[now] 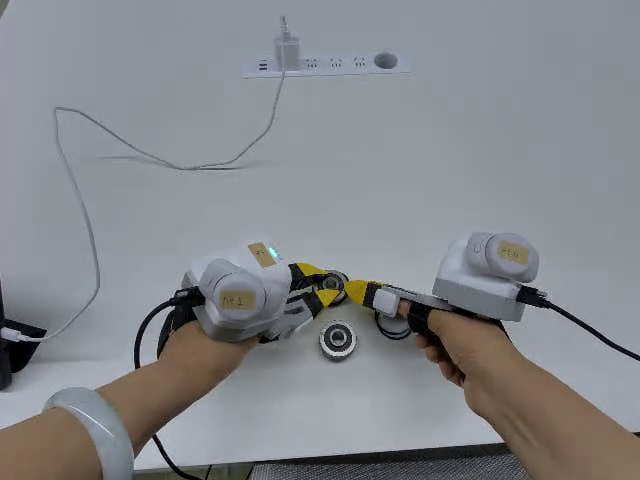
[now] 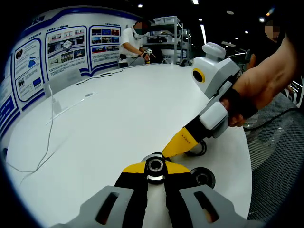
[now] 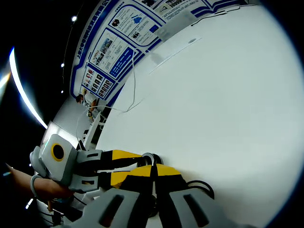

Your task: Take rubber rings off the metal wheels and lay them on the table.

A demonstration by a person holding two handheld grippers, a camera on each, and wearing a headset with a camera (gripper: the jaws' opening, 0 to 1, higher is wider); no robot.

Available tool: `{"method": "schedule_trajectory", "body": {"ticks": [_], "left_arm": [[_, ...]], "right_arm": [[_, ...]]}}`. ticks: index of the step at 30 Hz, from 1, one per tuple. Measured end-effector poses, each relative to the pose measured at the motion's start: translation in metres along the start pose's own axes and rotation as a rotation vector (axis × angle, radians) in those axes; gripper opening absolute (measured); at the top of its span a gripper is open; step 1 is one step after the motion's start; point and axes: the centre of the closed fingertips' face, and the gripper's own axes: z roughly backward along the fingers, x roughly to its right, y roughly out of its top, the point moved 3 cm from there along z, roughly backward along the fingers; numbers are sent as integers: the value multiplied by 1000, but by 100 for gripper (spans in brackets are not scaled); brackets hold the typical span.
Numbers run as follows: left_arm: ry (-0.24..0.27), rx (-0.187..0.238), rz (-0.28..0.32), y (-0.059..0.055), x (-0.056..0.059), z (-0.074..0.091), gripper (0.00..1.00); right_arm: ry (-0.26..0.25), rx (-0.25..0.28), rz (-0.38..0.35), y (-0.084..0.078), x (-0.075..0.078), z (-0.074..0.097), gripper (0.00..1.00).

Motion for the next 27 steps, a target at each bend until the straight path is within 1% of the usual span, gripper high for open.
{"method": "schedule_trajectory", "body": {"ticks": [8, 19, 27], "left_arm": [[1, -4, -2, 0, 0, 0, 12], [-2, -5, -7, 0, 0, 0, 12], [-3, -5, -9, 1, 1, 0, 12]], "right_arm": [[-9, 11, -6, -1, -1, 0, 1], [6, 13, -25, -1, -7, 1, 1], [27, 13, -37, 0, -13, 2, 0]]}}
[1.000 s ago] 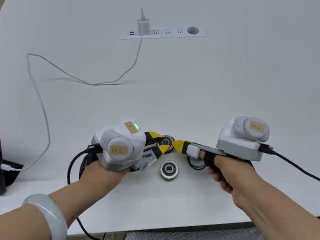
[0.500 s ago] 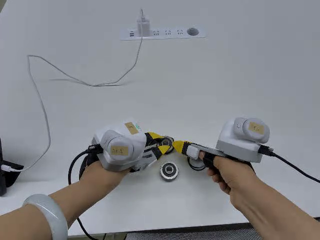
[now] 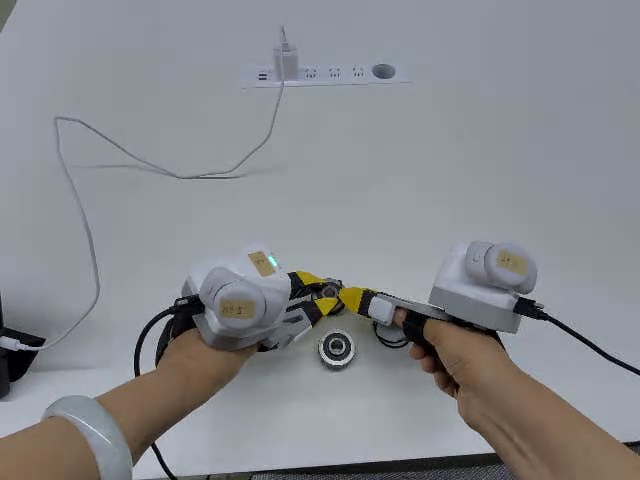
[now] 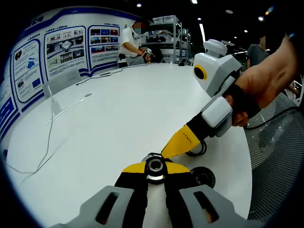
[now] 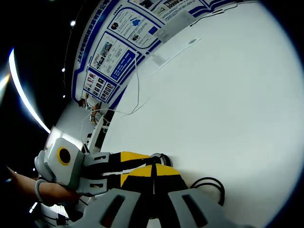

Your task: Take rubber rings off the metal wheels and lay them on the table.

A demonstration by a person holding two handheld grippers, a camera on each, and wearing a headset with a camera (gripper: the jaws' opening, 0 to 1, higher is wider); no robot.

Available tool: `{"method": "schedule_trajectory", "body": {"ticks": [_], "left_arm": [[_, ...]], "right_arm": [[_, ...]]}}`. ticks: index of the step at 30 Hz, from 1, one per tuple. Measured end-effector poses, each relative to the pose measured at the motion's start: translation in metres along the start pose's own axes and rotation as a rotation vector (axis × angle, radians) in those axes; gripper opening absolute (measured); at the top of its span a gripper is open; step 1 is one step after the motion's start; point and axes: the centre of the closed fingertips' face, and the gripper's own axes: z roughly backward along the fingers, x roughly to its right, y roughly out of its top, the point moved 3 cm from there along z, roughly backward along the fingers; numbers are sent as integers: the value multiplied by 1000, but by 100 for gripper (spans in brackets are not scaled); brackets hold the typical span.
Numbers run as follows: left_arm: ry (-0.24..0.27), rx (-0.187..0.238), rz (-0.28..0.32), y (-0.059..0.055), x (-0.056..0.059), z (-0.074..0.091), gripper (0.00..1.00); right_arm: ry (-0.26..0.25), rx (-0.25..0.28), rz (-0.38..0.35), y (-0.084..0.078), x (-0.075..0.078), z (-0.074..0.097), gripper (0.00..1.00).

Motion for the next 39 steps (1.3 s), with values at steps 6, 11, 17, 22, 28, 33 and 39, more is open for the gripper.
{"method": "schedule_trajectory", "body": {"ticks": [6, 11, 17, 22, 28, 33, 39], "left_arm": [[-1, 0, -2, 0, 0, 0, 12], [-1, -1, -3, 0, 0, 0, 12], [-2, -1, -5, 0, 0, 0, 12], [-4, -8, -10, 1, -1, 0, 13], [-4, -6, -14, 1, -1, 0, 13], [-7, -2, -24, 1, -1, 0, 14], [-13, 8, -33, 3, -2, 1, 17]], "right_arm": [[22, -1, -10, 0, -5, 0, 1], [32, 1, -20, -1, -8, 0, 1], [55, 0, -44, -2, -12, 3, 1], [51, 14, -71, -1, -9, 4, 1], [28, 17, -67, 0, -7, 0, 1], [5, 15, -55, 0, -4, -2, 1], [-12, 19, -53, 2, 0, -1, 1]]}}
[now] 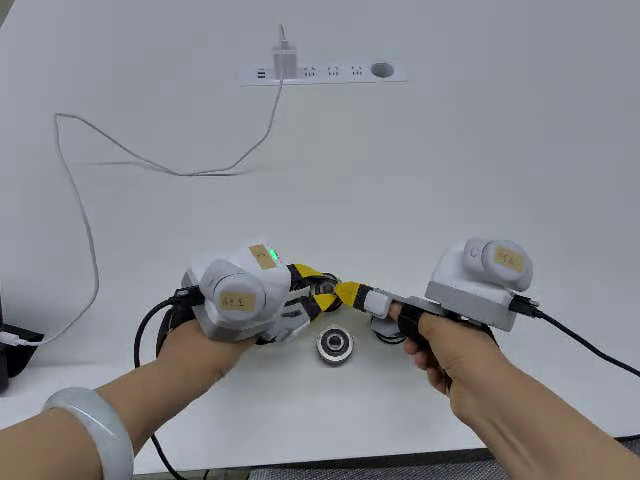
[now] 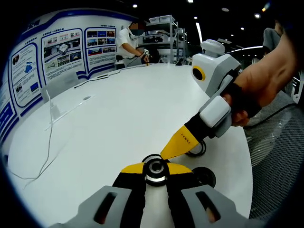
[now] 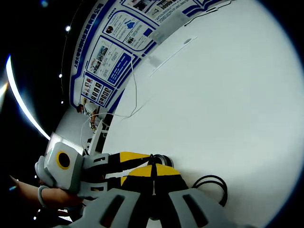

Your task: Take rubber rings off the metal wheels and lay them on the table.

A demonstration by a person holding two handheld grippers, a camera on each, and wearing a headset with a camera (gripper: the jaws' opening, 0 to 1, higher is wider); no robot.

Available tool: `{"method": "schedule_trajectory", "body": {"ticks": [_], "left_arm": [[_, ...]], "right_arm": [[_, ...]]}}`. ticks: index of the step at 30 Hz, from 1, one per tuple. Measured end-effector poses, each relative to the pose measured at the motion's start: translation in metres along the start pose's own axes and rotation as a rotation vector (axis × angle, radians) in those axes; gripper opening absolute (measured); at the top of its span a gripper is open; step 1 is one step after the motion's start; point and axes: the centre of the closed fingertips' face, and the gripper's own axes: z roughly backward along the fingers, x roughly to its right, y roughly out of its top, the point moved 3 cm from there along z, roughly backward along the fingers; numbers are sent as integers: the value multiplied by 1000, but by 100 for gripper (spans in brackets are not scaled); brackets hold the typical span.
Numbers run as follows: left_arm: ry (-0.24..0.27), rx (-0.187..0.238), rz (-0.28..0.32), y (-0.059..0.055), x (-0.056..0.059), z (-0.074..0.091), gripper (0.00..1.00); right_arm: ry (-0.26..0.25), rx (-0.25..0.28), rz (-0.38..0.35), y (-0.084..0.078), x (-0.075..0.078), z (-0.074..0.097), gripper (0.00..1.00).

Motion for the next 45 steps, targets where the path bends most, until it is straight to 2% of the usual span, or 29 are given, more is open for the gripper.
{"method": "schedule_trajectory", "body": {"ticks": [8, 18, 35, 45], "left_arm": [[0, 19, -15, 5, 4, 4, 24], [20, 25, 3, 3, 1, 7, 36], [32, 33, 22, -1, 1, 14, 39], [34, 48, 33, -4, -2, 18, 41]], "right_arm": [[-2, -2, 1, -1, 0, -1, 1], [18, 4, 2, 1, -9, 1, 1], [65, 18, -8, 1, -26, 8, 1], [114, 59, -46, 3, -43, 26, 1]]}}
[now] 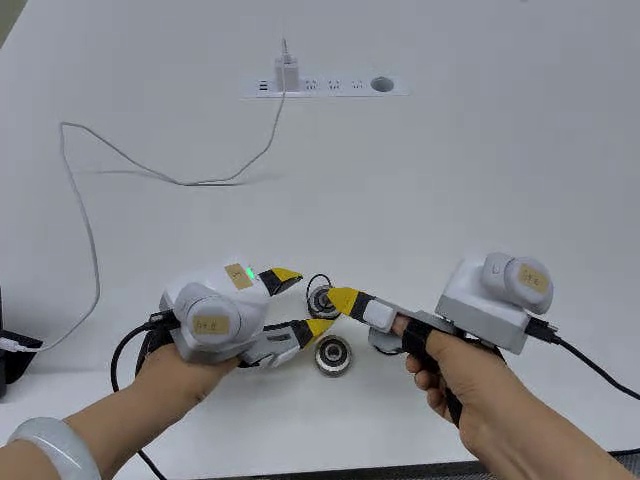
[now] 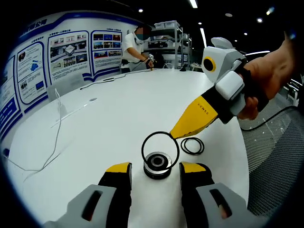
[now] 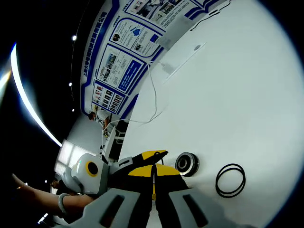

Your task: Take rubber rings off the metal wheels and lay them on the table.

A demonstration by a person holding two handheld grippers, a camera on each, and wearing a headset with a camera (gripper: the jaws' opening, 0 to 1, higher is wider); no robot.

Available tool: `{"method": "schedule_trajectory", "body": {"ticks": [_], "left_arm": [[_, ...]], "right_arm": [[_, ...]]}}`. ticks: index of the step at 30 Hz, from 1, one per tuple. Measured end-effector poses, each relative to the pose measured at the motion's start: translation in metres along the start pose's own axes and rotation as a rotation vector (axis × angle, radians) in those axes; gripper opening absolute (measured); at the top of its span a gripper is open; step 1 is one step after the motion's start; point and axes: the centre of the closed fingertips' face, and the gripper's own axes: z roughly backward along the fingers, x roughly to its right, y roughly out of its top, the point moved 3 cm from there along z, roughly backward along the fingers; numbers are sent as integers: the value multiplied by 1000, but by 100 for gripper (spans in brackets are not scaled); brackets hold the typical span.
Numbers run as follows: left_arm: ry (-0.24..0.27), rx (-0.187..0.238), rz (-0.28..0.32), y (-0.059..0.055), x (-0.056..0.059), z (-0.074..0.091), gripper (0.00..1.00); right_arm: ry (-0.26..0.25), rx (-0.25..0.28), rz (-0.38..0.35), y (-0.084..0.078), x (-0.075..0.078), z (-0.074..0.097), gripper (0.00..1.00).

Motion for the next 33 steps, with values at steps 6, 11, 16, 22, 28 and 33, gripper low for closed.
{"method": "schedule_trajectory", "body": {"ticks": [6, 11, 16, 22, 28, 33], "left_arm": [[-5, 17, 6, 2, 3, 4, 43], [-7, 19, 8, -1, 4, 6, 44], [-4, 22, 15, -1, 5, 10, 45], [-6, 22, 21, -2, 6, 11, 46], [-3, 18, 23, -4, 6, 12, 45], [-3, 17, 22, -4, 6, 12, 45]], "right_arm": [[3, 17, -16, -1, -2, 9, 1], [-13, 30, -32, 0, 6, 17, 2], [-39, 43, -45, 0, 17, 29, 2], [-80, 53, -60, 0, 32, 43, 2], [-121, 49, -73, -3, 52, 50, 2], [-155, 39, -75, -6, 66, 50, 2]]}}
